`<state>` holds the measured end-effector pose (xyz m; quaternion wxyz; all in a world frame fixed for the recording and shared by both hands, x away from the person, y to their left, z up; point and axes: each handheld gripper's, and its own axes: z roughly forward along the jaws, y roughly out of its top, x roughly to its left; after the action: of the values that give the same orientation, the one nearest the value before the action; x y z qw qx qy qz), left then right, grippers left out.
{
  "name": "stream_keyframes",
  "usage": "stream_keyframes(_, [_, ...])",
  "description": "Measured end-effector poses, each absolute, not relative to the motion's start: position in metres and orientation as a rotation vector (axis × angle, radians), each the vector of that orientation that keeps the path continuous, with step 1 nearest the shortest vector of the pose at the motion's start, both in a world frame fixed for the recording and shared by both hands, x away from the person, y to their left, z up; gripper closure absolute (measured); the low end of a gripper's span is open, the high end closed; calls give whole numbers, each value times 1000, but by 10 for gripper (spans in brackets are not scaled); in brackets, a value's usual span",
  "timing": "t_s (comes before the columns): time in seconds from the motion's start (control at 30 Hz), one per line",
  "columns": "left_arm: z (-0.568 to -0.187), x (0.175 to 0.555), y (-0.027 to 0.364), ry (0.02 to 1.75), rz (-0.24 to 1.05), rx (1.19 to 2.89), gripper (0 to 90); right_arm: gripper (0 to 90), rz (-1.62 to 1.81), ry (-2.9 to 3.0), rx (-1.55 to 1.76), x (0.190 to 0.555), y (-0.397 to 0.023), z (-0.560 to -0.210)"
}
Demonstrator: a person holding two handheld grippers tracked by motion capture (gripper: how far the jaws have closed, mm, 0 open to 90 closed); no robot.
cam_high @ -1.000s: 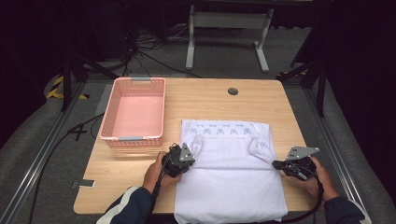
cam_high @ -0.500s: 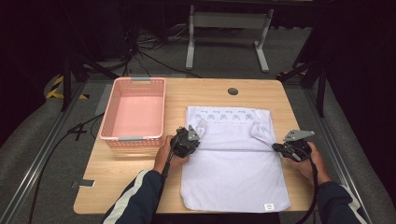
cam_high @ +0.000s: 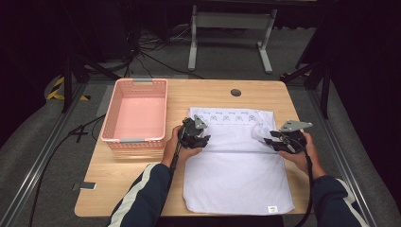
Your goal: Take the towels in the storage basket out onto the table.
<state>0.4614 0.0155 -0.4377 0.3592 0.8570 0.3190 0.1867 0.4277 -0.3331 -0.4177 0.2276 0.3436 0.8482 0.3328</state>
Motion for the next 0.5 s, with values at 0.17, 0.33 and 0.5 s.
stream_keyframes(0.17, [-440, 481, 5, 896, 488, 2209, 437, 532, 896, 2351, 983, 453, -314, -424])
stream_keyframes(0.33, [-448, 494, -1, 943, 458, 2264, 494, 522, 808, 2367, 1092, 474, -309, -435])
stream_keyframes(0.5, [-451, 498, 6, 951, 399, 2265, 766, 789, 818, 2386, 1105, 477, -313, -439])
